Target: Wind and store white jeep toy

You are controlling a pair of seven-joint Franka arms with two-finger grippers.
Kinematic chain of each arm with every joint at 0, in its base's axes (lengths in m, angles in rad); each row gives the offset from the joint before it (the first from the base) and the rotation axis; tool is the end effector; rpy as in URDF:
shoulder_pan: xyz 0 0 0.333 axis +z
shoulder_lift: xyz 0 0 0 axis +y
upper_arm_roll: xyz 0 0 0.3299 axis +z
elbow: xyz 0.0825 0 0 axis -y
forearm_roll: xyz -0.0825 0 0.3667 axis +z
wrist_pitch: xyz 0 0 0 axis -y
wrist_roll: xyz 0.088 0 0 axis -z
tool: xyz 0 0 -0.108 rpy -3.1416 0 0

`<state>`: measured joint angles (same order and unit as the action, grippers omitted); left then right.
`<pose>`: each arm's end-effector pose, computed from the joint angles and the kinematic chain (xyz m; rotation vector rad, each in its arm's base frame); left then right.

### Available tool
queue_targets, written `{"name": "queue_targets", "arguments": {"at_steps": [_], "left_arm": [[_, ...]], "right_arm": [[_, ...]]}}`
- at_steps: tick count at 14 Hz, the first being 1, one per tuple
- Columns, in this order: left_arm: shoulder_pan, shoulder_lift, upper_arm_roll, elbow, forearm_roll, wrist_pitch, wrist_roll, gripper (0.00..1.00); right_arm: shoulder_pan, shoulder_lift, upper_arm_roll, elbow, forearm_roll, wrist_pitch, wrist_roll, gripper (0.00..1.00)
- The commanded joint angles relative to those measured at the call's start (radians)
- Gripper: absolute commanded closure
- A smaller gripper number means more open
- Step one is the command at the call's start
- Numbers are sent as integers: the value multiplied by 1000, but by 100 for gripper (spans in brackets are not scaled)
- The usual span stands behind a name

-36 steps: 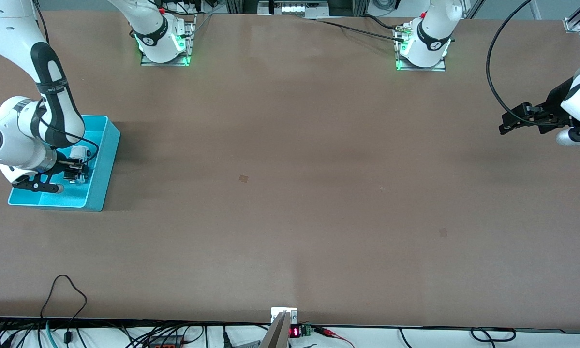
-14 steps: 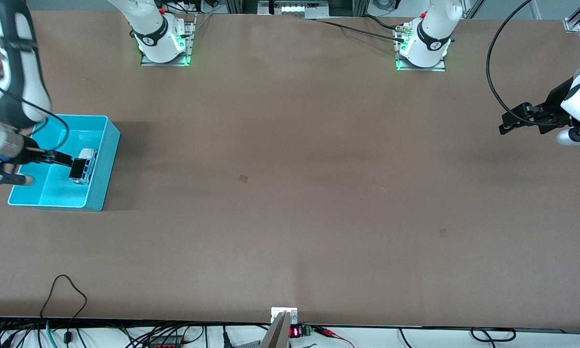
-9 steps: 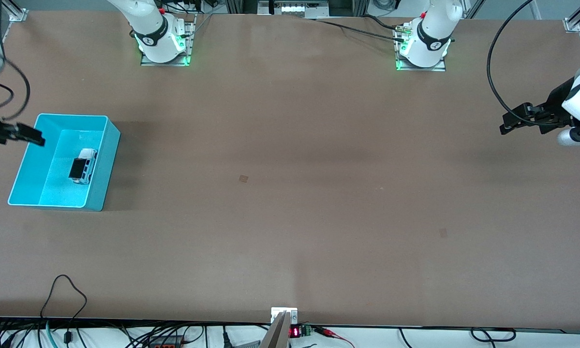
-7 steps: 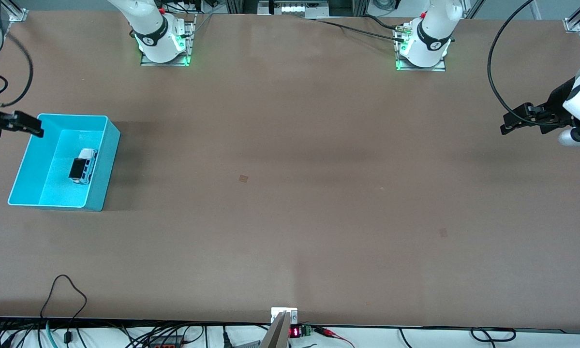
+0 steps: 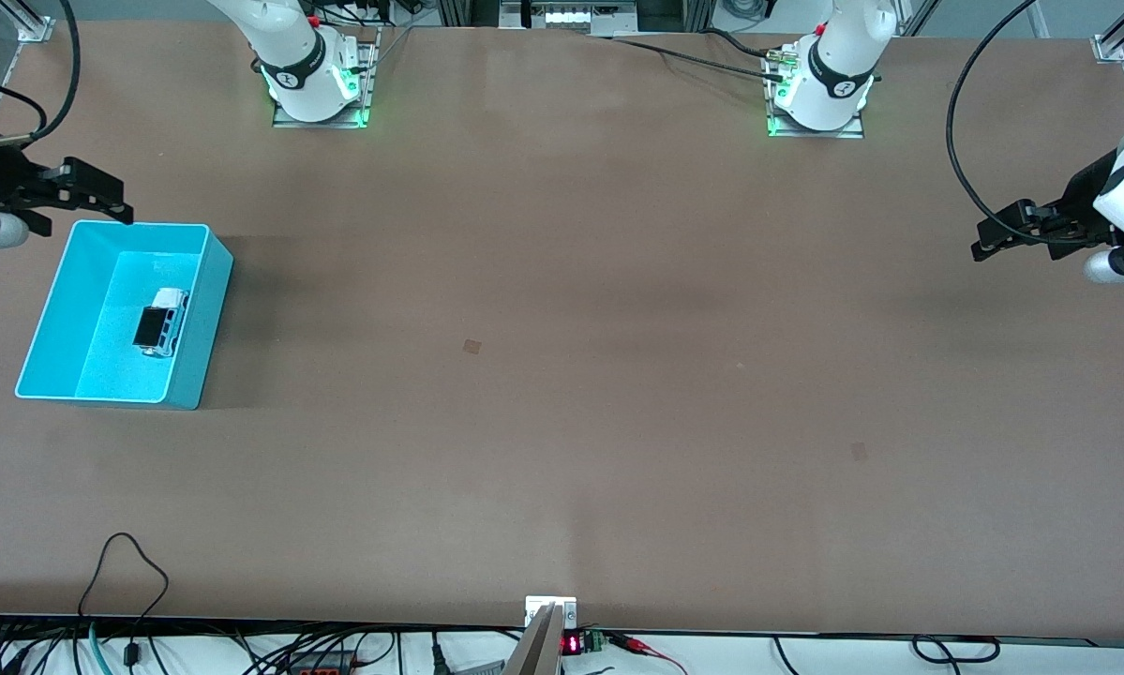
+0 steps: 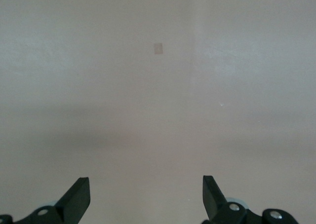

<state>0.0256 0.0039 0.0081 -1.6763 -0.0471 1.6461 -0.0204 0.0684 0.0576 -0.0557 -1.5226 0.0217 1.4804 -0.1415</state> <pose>0.5414 0.0135 0.5937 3.0927 0.0904 -0.0523 0.5455 0.0104 0.6205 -3.1036 -0.2410 0.1532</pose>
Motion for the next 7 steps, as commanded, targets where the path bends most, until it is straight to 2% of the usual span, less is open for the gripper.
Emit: {"name": "queue_targets", "arguments": {"at_steps": [1, 2, 7], "left_arm": [[0, -21, -5, -7, 13, 0, 14, 0], [0, -22, -7, -7, 13, 0, 14, 0], [0, -27, -10, -14, 9, 3, 14, 0]], "right_arm": [[53, 34, -6, 24, -63, -6, 57, 0], [66, 44, -6, 22, -95, 7, 59, 0], [59, 64, -6, 13, -108, 41, 65, 0]]}}
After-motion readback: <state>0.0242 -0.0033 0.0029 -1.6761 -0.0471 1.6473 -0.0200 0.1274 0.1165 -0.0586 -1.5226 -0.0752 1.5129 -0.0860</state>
